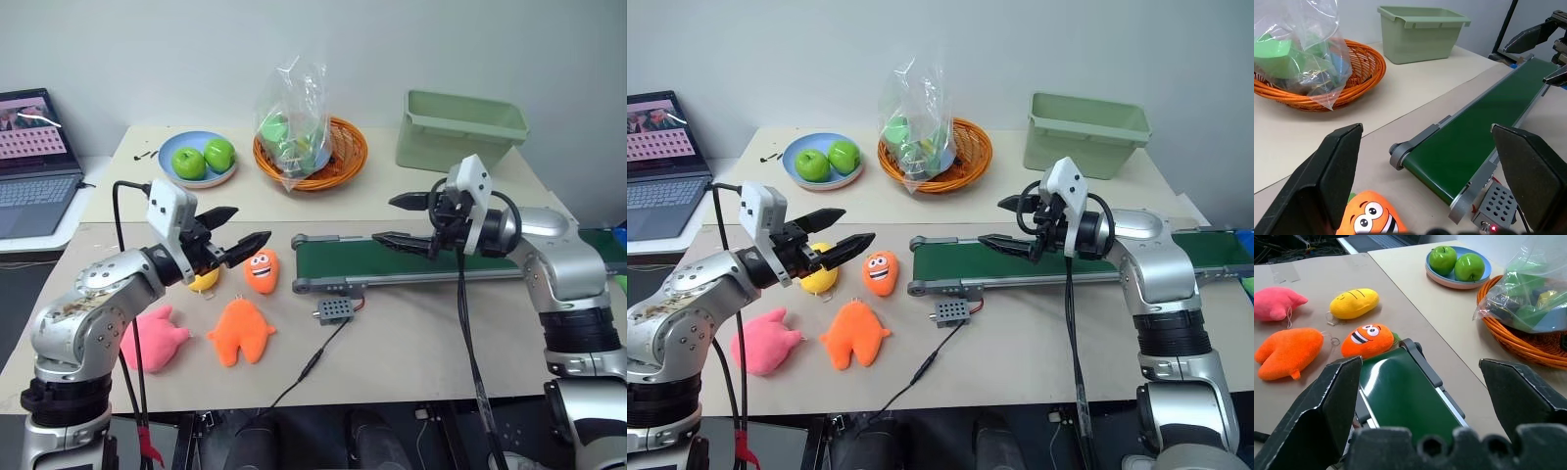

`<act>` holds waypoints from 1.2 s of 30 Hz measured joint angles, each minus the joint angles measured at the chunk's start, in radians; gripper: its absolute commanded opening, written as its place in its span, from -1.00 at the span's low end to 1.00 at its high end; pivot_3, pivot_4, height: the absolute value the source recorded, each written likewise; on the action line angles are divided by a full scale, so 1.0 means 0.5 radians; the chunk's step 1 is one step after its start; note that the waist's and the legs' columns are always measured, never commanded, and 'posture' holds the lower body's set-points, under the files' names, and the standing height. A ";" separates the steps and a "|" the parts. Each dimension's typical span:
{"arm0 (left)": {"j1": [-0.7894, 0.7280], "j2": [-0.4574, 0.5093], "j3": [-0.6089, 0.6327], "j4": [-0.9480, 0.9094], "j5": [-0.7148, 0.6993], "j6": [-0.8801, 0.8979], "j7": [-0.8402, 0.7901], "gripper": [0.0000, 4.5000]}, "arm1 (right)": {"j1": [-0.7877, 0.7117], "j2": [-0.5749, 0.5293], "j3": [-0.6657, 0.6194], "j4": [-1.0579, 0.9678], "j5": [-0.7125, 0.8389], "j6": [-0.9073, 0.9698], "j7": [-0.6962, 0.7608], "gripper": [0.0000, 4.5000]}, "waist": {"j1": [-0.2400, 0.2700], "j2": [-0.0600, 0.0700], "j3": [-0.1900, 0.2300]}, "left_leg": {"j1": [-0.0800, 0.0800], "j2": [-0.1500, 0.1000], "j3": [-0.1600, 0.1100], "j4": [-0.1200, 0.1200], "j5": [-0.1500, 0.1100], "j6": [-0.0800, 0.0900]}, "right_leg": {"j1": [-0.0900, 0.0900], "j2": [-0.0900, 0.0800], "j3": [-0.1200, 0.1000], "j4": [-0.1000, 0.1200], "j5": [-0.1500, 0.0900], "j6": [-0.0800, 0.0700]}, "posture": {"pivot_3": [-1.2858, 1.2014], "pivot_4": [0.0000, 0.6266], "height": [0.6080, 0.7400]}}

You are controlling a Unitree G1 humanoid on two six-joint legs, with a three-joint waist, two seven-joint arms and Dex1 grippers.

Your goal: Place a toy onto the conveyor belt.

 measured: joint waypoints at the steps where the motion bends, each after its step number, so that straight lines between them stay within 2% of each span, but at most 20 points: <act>1: 0.000 0.000 0.000 0.000 0.000 0.000 0.000 1.00 | 0.000 0.000 0.000 0.000 0.000 0.000 0.000 1.00 | 0.000 0.000 0.000 | 0.000 0.000 0.000 0.000 0.000 0.000 | 0.000 0.000 0.000 0.000 0.000 0.000 | 0.03 -0.52 1.00; 14: 0.151 0.042 0.013 -0.083 -0.046 -0.007 -0.066 1.00 | -0.129 -0.025 0.086 0.076 0.001 0.002 0.315 1.00 | -0.001 0.000 0.000 | 0.000 0.000 0.000 0.000 0.000 0.000 | 0.000 0.000 0.000 0.000 0.000 0.000 | 0.03 -0.52 1.00; 22: 0.320 0.111 0.208 -0.144 -0.095 0.006 -0.030 1.00 | -0.153 -0.028 0.180 0.087 0.006 0.002 0.502 1.00 | -0.004 0.000 0.000 | 0.003 0.001 0.001 0.000 0.000 0.000 | 0.000 0.001 0.001 0.000 -0.001 -0.002 | 0.03 -0.52 1.00; 30: 0.596 -0.014 0.553 -0.270 -0.283 0.091 0.280 1.00 | -0.309 0.070 0.293 0.304 -0.073 -0.087 0.613 1.00 | -0.007 0.000 0.000 | 0.004 0.001 0.001 0.000 0.000 0.000 | -0.001 0.000 0.001 0.001 -0.002 -0.004 | 0.03 -0.52 1.00; 33: 0.769 -0.127 0.780 -0.324 -0.507 0.122 0.400 1.00 | -0.388 0.131 0.345 0.409 -0.119 -0.164 0.653 1.00 | -0.013 0.000 0.000 | 0.004 0.002 0.000 0.000 0.000 0.000 | -0.001 0.000 0.000 0.002 -0.003 -0.005 | 0.03 -0.52 1.00; 36: 0.999 -0.260 1.047 -0.336 -0.869 0.129 0.548 1.00 | -0.421 0.168 0.369 0.478 -0.146 -0.220 0.726 1.00 | -0.017 0.000 0.001 | 0.004 0.003 0.000 -0.001 -0.001 -0.001 | -0.002 -0.001 0.001 0.003 -0.003 -0.006 | 0.03 -0.52 1.00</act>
